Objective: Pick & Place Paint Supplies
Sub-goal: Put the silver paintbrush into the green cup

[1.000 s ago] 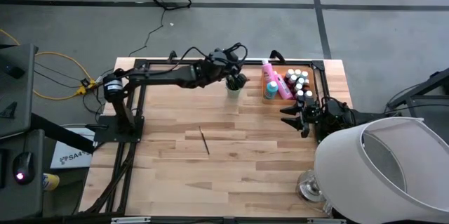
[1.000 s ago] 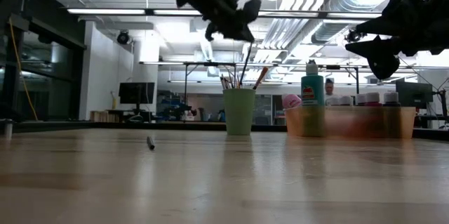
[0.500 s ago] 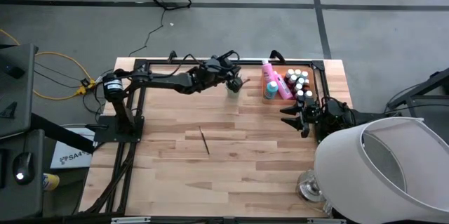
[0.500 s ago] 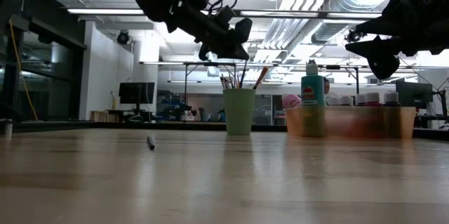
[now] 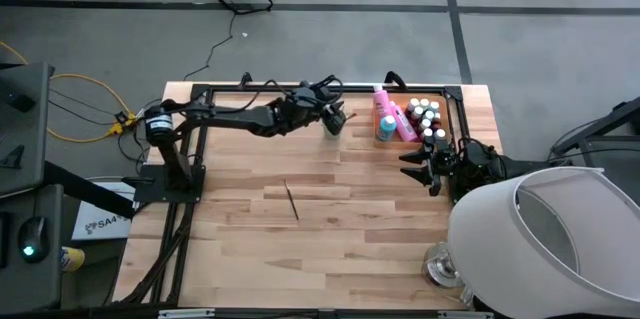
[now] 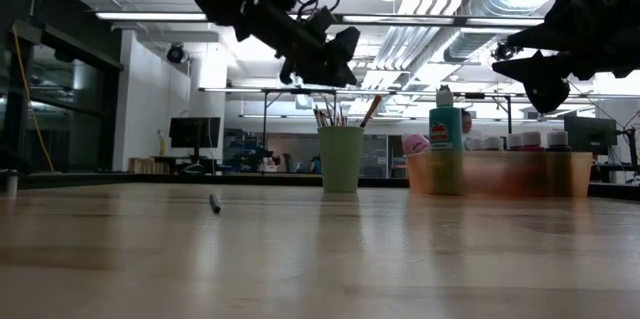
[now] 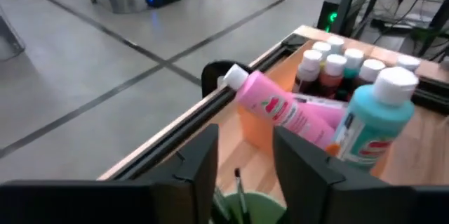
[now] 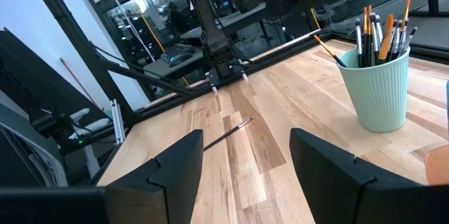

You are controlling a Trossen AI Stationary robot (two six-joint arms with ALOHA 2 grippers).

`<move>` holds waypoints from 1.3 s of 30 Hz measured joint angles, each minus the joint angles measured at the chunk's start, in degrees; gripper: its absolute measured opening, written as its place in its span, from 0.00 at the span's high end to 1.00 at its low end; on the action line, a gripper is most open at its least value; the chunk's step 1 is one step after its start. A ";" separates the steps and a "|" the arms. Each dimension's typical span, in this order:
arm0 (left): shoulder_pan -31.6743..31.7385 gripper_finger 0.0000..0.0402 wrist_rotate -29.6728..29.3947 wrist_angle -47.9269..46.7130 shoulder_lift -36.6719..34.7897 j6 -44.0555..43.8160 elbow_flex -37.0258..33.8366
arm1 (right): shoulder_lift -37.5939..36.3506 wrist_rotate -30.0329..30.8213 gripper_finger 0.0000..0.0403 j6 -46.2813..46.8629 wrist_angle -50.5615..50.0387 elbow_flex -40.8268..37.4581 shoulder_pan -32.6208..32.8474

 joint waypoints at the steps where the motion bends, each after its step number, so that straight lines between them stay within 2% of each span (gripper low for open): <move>1: -0.31 0.66 -0.27 -0.79 -0.60 0.04 -0.01 | 0.00 0.00 0.49 0.00 0.01 -0.01 0.00; 7: -3.98 0.60 -2.41 -10.34 -5.97 -0.79 0.01 | 0.00 0.00 0.49 0.00 0.01 0.00 -0.01; 9: -5.39 0.60 -4.35 -16.70 -8.56 -4.74 0.01 | 0.00 0.00 0.49 0.00 0.01 0.00 0.01; 11: -6.75 0.61 -6.24 -23.83 -11.01 -11.55 0.06 | 0.00 -0.02 0.49 0.00 0.01 -0.02 0.01; 14: -8.32 0.62 -7.37 -38.23 -14.21 -28.57 0.10 | 0.00 -0.01 0.49 0.00 0.01 0.00 0.00; 17: -9.05 0.63 -4.62 -51.62 -15.52 -45.90 0.11 | 0.00 0.00 0.49 0.00 0.01 -0.02 0.01; 21: -9.47 0.65 0.20 -63.28 -15.10 -57.04 0.05 | 0.00 0.00 0.49 0.00 0.00 -0.01 0.00; 29: -11.09 0.65 7.00 -66.32 -10.85 -73.45 0.03 | 0.00 -0.02 0.49 0.00 -0.04 -0.01 0.01; 39: -13.21 0.65 10.98 -69.15 -4.78 -83.10 0.03 | 0.02 -0.02 0.49 0.00 0.00 0.00 0.00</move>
